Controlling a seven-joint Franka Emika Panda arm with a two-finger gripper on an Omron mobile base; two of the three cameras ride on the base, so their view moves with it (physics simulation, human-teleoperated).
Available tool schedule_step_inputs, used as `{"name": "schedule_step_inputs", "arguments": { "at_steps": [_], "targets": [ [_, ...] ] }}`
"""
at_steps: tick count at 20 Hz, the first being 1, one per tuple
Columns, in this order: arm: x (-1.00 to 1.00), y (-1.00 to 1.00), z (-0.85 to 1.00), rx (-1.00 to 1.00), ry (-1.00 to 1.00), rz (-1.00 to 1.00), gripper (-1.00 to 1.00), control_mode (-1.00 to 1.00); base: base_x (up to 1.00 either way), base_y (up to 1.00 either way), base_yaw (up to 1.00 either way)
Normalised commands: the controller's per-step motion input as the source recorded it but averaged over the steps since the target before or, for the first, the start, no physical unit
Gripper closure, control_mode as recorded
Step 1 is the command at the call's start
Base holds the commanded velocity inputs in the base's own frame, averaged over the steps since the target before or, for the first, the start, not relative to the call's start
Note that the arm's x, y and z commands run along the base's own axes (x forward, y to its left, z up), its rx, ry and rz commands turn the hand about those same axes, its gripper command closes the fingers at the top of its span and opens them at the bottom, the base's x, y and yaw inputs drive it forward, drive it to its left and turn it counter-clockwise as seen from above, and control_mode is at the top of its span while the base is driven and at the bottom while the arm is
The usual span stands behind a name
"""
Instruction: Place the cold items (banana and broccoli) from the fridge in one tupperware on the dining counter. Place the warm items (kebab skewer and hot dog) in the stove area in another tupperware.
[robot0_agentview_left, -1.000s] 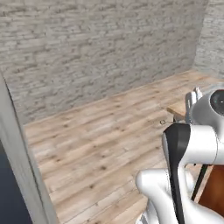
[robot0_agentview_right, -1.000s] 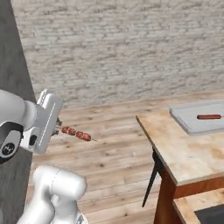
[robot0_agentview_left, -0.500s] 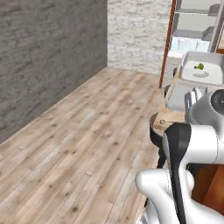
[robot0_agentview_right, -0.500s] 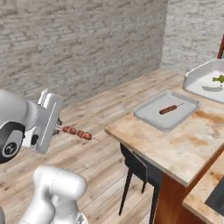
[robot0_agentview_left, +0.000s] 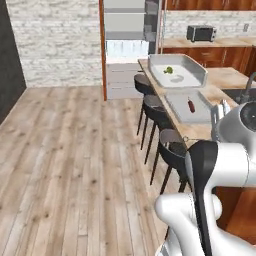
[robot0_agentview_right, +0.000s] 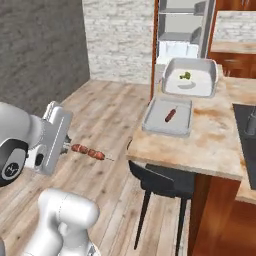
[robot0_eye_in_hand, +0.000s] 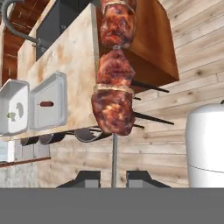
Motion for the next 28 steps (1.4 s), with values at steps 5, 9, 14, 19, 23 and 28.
{"name": "schedule_step_inputs", "arguments": {
  "at_steps": [5,9,14,19,23,28],
  "targets": [
    [0.0,0.0,0.0,0.0,0.0,0.0,1.0,1.0,0.39,0.91,-0.8],
    [0.0,0.0,0.0,0.0,0.0,0.0,1.0,1.0,0.5,0.89,-0.81],
    [0.0,0.0,0.0,0.0,0.0,0.0,1.0,1.0,0.58,0.92,-0.76],
    [0.0,0.0,0.0,0.0,0.0,0.0,1.0,1.0,0.52,0.98,-0.72],
    [0.0,0.0,0.0,0.0,0.0,0.0,1.0,1.0,0.31,0.99,-0.74],
    [0.0,0.0,0.0,0.0,0.0,0.0,1.0,1.0,0.3,1.0,-0.7]
  ]
}}
